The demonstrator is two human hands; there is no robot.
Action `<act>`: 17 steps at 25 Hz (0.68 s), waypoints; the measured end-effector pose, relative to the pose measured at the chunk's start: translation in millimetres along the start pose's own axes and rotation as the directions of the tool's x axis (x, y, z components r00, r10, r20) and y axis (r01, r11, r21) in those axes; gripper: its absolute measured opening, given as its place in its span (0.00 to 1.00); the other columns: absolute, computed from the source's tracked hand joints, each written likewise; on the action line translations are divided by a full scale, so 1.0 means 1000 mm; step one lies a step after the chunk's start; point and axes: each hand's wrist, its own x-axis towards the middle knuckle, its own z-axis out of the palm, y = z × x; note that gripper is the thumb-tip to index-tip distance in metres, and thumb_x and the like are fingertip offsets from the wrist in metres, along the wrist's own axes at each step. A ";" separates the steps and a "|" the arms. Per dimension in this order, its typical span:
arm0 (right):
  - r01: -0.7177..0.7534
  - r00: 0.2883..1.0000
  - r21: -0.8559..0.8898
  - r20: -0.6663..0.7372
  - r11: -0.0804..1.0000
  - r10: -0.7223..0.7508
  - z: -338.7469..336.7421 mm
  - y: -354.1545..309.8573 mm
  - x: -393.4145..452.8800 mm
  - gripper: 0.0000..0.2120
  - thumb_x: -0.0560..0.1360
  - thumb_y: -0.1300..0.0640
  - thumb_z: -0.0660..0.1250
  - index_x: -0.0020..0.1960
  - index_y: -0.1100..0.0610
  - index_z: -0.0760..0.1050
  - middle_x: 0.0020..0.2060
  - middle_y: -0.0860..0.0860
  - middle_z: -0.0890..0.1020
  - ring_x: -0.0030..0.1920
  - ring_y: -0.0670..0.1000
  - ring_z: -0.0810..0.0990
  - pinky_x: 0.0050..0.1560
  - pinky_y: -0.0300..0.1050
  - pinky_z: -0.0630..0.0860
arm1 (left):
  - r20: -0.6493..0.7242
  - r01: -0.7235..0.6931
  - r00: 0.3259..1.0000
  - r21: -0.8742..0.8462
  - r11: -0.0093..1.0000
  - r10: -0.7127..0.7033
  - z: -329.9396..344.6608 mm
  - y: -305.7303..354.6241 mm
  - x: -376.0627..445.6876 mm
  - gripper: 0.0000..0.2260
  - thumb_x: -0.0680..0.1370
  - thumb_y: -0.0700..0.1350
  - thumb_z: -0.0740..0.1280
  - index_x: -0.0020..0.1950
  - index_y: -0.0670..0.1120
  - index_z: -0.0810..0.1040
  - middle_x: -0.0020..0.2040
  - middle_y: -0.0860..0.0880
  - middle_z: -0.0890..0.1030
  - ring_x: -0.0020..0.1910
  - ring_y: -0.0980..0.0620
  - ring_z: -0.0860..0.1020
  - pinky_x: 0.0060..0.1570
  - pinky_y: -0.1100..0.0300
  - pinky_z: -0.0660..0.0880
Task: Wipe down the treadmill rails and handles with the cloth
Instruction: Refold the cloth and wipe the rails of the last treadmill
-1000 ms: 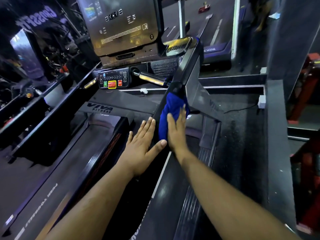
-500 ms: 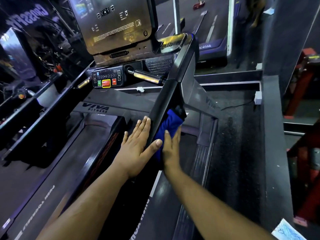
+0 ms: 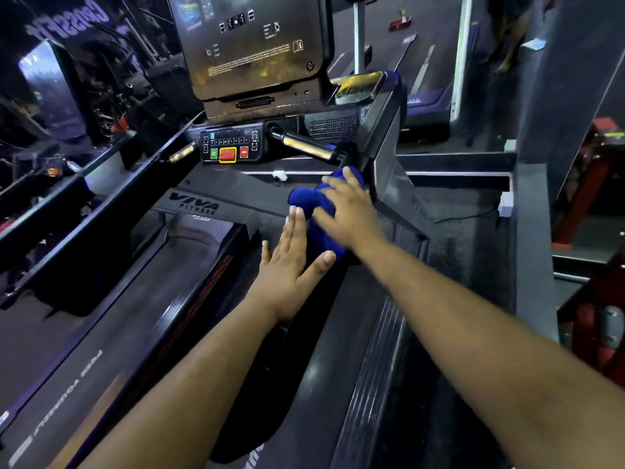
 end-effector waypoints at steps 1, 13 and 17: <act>-0.062 0.998 -0.046 0.025 0.997 0.063 -0.011 0.004 0.019 0.30 0.72 0.41 0.58 0.69 0.55 0.75 0.76 0.50 0.67 0.80 0.56 0.52 0.74 0.67 0.56 | -0.035 -0.007 0.999 -0.012 1.000 0.007 -0.001 0.000 -0.002 0.39 0.73 0.73 0.43 0.76 0.58 0.30 0.80 0.57 0.34 0.77 0.64 0.35 0.77 0.42 0.37; -0.092 0.992 -0.092 0.075 0.991 0.099 -0.003 -0.046 -0.042 0.29 0.74 0.41 0.60 0.72 0.52 0.71 0.76 0.50 0.66 0.80 0.54 0.53 0.75 0.70 0.49 | -0.114 -0.024 0.993 -0.134 0.991 0.009 -0.008 -0.044 -0.115 0.33 0.76 0.71 0.44 0.76 0.61 0.34 0.80 0.62 0.37 0.76 0.68 0.35 0.78 0.44 0.37; -0.152 0.988 -0.020 0.028 0.988 0.152 0.018 -0.098 -0.098 0.36 0.68 0.39 0.54 0.70 0.55 0.74 0.73 0.49 0.70 0.79 0.54 0.55 0.76 0.65 0.48 | -0.129 -0.004 0.992 -0.154 0.988 -0.016 -0.006 -0.055 -0.148 0.35 0.74 0.73 0.42 0.76 0.61 0.34 0.80 0.61 0.36 0.76 0.67 0.35 0.77 0.44 0.36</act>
